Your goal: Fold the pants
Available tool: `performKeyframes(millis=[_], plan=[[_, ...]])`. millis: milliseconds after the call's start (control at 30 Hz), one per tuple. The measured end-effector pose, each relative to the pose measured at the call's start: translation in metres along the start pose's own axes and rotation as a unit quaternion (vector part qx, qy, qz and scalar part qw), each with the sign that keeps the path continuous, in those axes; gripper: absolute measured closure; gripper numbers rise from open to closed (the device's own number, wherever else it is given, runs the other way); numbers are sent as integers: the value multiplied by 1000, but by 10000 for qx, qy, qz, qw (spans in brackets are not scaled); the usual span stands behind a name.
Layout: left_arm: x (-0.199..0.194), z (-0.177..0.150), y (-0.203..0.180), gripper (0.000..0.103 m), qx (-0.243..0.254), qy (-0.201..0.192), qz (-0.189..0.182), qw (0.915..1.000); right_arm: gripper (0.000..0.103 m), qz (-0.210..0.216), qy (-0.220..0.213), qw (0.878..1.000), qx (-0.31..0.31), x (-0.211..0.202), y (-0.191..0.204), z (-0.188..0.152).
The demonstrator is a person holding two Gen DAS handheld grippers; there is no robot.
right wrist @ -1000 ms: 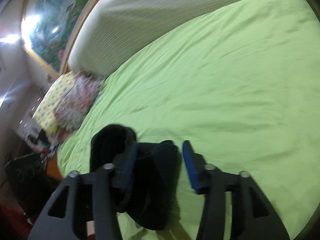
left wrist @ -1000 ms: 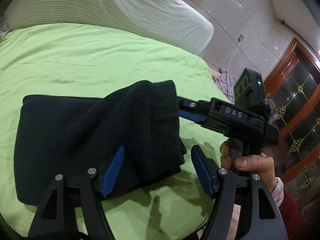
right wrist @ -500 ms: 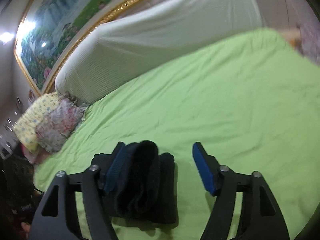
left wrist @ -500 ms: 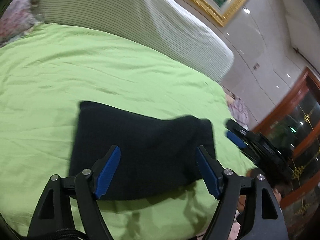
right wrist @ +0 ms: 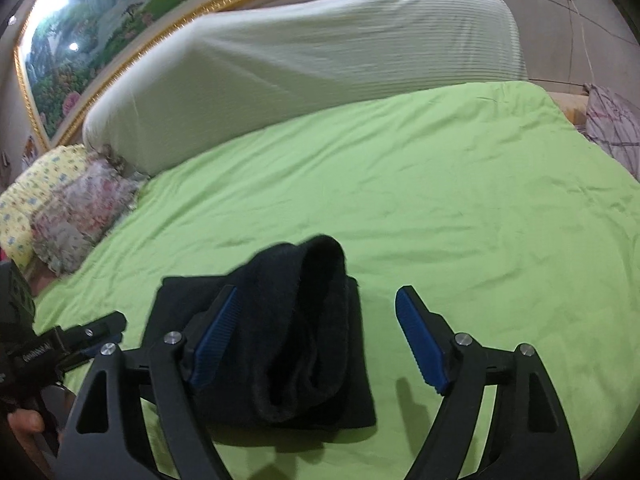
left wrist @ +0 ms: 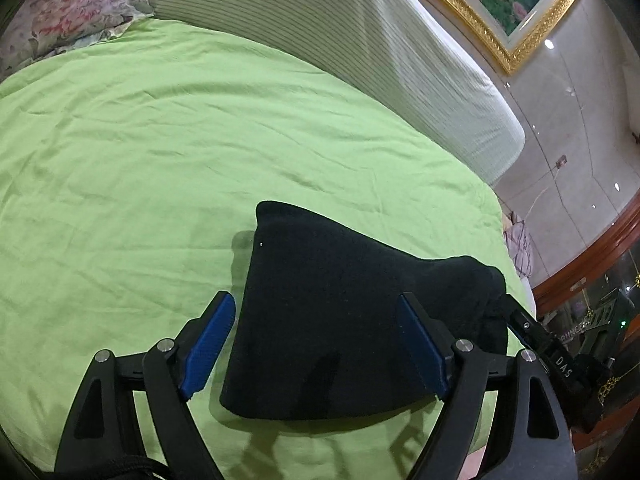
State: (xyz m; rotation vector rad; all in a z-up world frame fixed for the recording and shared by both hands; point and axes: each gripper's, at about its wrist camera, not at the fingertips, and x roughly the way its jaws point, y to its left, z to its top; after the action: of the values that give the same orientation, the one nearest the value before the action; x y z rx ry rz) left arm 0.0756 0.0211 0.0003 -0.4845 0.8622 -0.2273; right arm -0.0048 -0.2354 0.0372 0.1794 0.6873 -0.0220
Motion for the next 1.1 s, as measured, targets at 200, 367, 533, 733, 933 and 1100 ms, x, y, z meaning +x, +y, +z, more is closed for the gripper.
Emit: performKeyframes(millis=[200, 367, 533, 733, 933, 1100], plan=[[11, 1, -5, 20, 134, 114, 17, 9998, 23, -551, 318, 9972, -384, 13, -3, -11], [20, 0, -4, 20, 133, 263, 85, 9995, 22, -634, 551, 9957, -387, 29, -21, -28], [28, 2, 0, 20, 116, 302, 200, 9993, 20, -901, 523, 9936, -429, 24, -29, -21], [35, 7, 5, 20, 70, 354, 328, 9988, 20, 77, 116, 9995, 299, -3, -32, -4], [44, 6, 5, 20, 24, 456, 318, 9984, 19, 357, 650, 9972, 47, 28, -11, -6], [56, 4, 10, 19, 94, 506, 559, 9971, 15, 447, 952, 9938, 369, 48, -36, -25]])
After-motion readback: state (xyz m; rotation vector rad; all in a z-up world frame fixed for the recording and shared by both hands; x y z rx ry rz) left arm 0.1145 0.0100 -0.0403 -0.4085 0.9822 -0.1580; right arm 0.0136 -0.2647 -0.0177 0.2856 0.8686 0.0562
